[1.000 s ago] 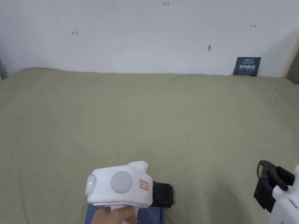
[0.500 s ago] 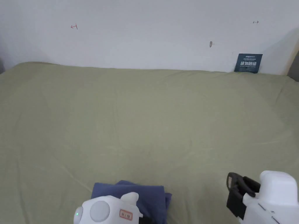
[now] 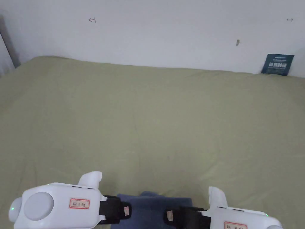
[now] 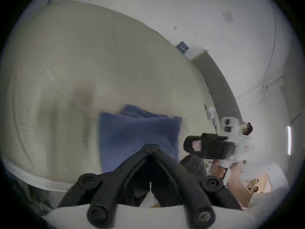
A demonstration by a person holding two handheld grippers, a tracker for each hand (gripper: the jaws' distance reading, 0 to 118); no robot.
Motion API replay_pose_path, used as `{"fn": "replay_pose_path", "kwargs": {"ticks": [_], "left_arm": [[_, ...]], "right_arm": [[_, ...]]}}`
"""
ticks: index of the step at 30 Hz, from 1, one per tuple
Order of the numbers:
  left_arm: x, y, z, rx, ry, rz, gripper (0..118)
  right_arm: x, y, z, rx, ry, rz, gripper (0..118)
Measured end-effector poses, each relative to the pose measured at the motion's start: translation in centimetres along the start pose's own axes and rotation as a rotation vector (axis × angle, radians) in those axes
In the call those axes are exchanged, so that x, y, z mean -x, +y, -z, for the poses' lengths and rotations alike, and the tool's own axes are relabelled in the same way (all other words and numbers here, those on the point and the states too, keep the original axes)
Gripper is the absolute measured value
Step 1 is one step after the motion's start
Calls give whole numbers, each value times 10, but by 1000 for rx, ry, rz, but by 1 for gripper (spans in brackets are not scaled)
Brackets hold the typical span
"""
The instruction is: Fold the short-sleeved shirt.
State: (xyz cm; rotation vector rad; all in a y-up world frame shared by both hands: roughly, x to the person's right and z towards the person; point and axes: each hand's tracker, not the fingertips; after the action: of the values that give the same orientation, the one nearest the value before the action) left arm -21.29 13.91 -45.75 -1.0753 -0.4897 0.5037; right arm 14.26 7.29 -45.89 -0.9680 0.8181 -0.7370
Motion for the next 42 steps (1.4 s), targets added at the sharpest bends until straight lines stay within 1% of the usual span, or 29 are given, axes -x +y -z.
{"fn": "replay_pose_path", "kwargs": {"ticks": [1,3,5,6,7,8,9,10,11,13,15,17,18,19,20,21,22,23,24,25,27,28,30,32,33,34,36,40,42], "left_arm": [[11,2,-2,0,14,-12,0],[33,4,-4,8,45,-27,0],[53,5,0,31,33,-58,0],[61,6,4,36,10,-85,0],[70,7,8,43,-33,-111,0],[77,8,12,61,-90,-130,1],[83,8,16,63,-144,-155,33],[89,8,20,47,-220,-167,79],[94,7,30,59,-270,-179,117],[102,9,54,97,-341,-239,116],[109,12,74,143,-334,-303,115],[110,10,83,101,-458,-279,115],[102,6,79,109,-494,-275,110],[96,4,83,128,-461,-270,96],[92,1,88,130,-458,-249,75],[89,-2,93,130,-436,-212,34],[87,-2,105,143,-319,-190,34],[94,-2,107,146,-260,-192,29],[99,-1,105,160,-352,-280,28],[96,0,97,142,-395,-277,28],[92,11,91,157,-333,-225,28],[92,14,86,163,-336,-225,27],[88,24,71,138,-321,-203,26],[100,40,48,110,-314,-213,26],[110,49,33,83,-298,-218,26],[124,61,14,59,-244,-196,26],[152,83,-22,43,-165,-191,26],[219,124,-99,-10,2,-228,26],[253,141,-126,-14,48,-255,26]], "right_arm": [[-18,0,10,33,50,70,2],[-55,-2,24,59,92,189,2],[-94,-5,27,53,82,289,2],[-110,-7,25,50,145,370,2],[-122,-11,22,27,270,459,2],[-129,-12,20,11,342,515,2],[-123,-11,18,-12,285,473,2],[-122,-10,19,9,271,437,2],[-121,-12,20,21,265,420,2],[-120,-11,20,20,262,423,2],[-117,-10,20,21,258,423,2],[-117,-10,21,21,255,423,2],[-117,-10,21,20,259,427,2],[-116,-10,20,22,258,432,2],[-115,-9,21,24,256,435,2],[-114,-9,21,26,252,436,2],[-111,-8,20,27,241,434,2],[-108,-7,20,27,220,432,2],[-105,-6,19,28,191,424,2],[-96,-5,17,5,145,429,2],[-78,1,14,1,86,447,2],[-67,4,10,-16,56,419,2],[-45,11,3,-41,75,335,2],[-22,19,-6,-67,73,250,2],[-13,22,-10,-74,51,210,2],[-4,25,-12,-73,2,156,2],[2,30,-19,-80,-60,64,2],[13,33,-27,-80,-119,-16,2],[14,33,-29,-80,-153,-32,2]]}}
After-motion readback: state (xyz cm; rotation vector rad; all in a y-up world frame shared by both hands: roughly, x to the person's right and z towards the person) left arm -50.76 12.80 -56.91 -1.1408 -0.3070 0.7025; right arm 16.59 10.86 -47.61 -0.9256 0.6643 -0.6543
